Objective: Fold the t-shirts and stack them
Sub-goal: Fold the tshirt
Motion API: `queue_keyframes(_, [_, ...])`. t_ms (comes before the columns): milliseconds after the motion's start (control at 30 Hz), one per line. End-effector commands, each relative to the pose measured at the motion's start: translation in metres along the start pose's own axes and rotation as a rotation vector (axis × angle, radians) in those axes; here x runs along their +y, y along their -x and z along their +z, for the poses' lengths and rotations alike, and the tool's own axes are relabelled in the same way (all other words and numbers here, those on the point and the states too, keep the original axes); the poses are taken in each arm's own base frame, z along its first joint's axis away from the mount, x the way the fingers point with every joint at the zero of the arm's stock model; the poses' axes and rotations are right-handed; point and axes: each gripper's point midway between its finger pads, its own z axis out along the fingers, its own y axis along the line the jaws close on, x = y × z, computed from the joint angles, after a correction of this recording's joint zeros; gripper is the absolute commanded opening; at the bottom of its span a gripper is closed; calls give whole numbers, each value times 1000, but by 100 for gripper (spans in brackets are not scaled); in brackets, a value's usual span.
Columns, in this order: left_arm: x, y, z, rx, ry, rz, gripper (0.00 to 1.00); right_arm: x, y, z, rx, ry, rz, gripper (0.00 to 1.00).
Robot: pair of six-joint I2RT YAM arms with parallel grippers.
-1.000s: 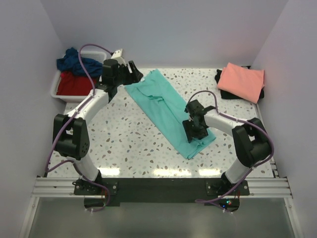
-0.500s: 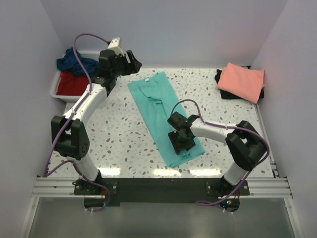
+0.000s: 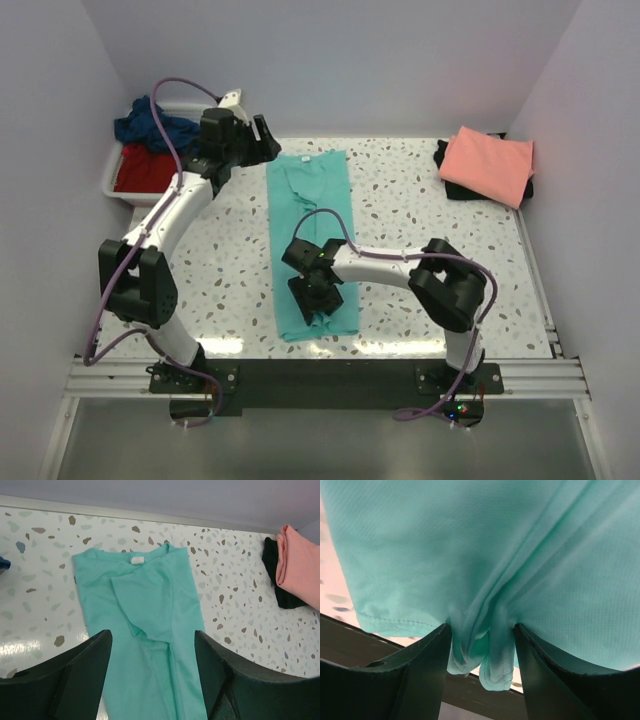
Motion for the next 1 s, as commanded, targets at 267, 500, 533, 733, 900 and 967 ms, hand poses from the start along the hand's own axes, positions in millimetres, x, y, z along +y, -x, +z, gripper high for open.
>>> queue_keyframes(267, [13,10,-67,-16,125,4,72,44,46,36,-90,-52,8,56])
queue_keyframes(500, [28,-22,-89,59,184,10,72,32,48,-18,-236,-87,35,56])
queue_keyframes(533, [30,-27,-92,73,190,7,72,30,46,-24,-257,-97,43,56])
queue_keyframes(733, [37,-73,-121,148,180,-14,72,37,44,-73,-374,4,68,57])
queue_keyframes(900, [37,-120,-147,248,146,-14,72,29,38,-83,-391,-2,97,58])
queue_keyframes(967, [34,-134,-159,277,127,-11,72,25,33,-80,-379,-13,108,57])
